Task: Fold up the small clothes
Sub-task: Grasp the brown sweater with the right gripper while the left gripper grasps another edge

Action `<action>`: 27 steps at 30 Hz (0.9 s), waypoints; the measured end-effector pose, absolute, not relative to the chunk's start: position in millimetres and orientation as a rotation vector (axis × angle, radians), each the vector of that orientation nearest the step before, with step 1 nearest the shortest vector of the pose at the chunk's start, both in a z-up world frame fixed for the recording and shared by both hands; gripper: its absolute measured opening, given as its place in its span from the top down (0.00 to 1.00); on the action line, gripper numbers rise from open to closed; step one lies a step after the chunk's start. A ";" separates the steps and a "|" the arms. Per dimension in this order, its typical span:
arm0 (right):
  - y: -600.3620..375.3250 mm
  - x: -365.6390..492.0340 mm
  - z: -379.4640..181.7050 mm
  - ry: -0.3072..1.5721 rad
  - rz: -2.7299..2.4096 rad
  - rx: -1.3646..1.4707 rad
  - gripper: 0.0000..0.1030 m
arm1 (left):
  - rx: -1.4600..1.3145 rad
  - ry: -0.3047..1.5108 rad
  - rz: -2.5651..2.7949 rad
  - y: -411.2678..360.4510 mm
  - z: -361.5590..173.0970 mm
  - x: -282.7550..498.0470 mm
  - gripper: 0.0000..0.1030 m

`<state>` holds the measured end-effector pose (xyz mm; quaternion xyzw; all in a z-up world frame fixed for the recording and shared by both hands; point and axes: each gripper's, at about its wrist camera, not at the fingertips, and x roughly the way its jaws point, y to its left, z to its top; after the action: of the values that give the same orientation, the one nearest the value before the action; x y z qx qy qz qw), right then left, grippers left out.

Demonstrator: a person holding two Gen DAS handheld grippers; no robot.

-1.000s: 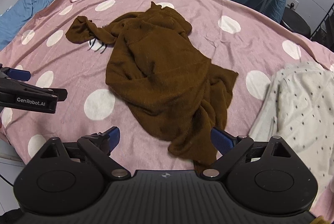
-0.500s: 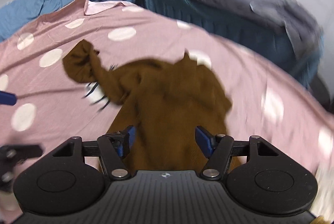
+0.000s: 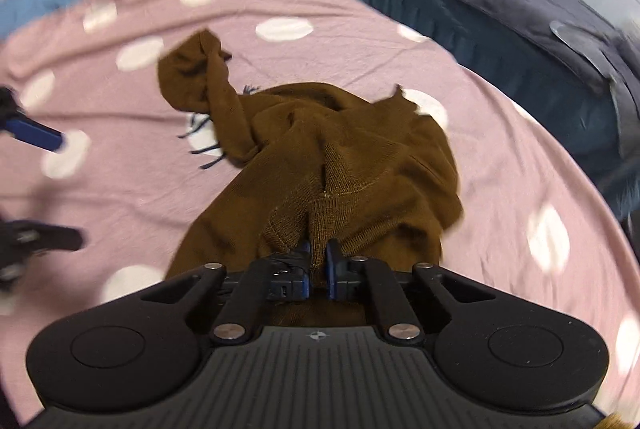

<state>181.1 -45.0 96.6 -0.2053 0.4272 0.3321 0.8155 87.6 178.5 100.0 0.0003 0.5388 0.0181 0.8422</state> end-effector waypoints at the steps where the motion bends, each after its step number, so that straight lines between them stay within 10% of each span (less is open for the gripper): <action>1: -58.7 172.5 104.3 0.910 0.697 -0.395 0.88 | -0.002 1.129 0.027 176.9 101.1 88.9 0.12; 18: -223.3 25.7 135.9 0.946 0.332 -0.021 0.90 | 0.167 0.950 -0.331 58.2 141.0 210.6 0.29; 23: -201.7 -0.7 126.4 0.961 0.399 0.048 0.89 | 0.459 0.928 -0.543 -2.8 128.1 245.5 0.00; 27: -198.0 -8.8 117.7 0.980 0.385 0.115 0.89 | 0.619 1.151 -0.671 -34.9 78.1 276.4 0.00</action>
<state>-8.8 -198.0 117.7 0.0549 0.4673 0.1837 0.8630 276.4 -34.9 78.1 0.2822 0.5253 -0.3059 0.7422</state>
